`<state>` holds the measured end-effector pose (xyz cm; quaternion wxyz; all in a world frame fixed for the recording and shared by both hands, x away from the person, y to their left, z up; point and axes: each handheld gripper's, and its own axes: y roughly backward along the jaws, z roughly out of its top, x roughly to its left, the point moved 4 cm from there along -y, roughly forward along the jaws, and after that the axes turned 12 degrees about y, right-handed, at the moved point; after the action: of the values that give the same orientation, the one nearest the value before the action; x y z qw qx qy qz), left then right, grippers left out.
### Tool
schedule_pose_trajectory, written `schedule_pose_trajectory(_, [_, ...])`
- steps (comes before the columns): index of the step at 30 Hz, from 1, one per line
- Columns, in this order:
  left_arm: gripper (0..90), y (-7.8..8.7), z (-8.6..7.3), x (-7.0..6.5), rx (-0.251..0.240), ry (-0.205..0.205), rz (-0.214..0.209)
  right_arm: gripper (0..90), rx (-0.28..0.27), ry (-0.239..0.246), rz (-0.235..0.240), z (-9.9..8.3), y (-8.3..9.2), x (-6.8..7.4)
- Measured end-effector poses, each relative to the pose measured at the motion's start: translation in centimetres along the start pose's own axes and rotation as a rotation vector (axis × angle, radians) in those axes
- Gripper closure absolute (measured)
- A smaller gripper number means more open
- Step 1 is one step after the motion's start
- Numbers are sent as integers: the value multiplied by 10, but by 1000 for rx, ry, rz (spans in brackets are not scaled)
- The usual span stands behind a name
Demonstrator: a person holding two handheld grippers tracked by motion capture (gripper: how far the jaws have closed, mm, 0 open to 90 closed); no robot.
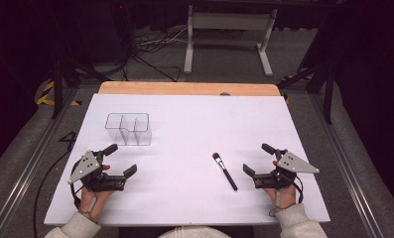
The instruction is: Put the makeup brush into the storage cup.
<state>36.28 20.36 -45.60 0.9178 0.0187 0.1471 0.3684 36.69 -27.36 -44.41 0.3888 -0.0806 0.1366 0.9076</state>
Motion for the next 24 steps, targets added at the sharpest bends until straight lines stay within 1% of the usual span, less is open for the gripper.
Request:
schedule_pose_trajectory(5, [2, 0, 0, -1, 1, -3, -1, 0, -7, -1, -1, 1, 0, -1])
schedule_pose_trajectory(8, [1, -1, 0, -1, 6, -2, 6, 0, -3, -13, -6, 3, 1, -3])
schedule_pose_trajectory(10, [1, -1, 0, -1, 7, 0, 6, 0, 3, -20, -9, 5, 0, -4])
schedule_pose_trajectory(13, [1, 0, 0, -1, 8, 1, 7, 0, 2, -13, -16, 11, -2, -6])
schedule_pose_trajectory(15, [1, -1, 0, -1, 6, 3, 7, 0, -7, -26, 7, 16, -5, -7])
schedule_pose_trajectory(16, [1, -1, 0, -1, 6, 2, 7, 0, -29, -46, 35, 19, -6, -7])
schedule_pose_trajectory(19, [1, -1, -1, -1, 13, 4, 8, 0, -64, -59, 49, 28, -9, -7])
schedule_pose_trajectory(22, [0, 0, 0, -1, 9, 4, 8, 0, -53, -54, 52, 35, -12, -6])
schedule_pose_trajectory(24, [1, -1, 0, -1, 8, 5, 8, 0, -30, -43, 59, 38, -16, -6])
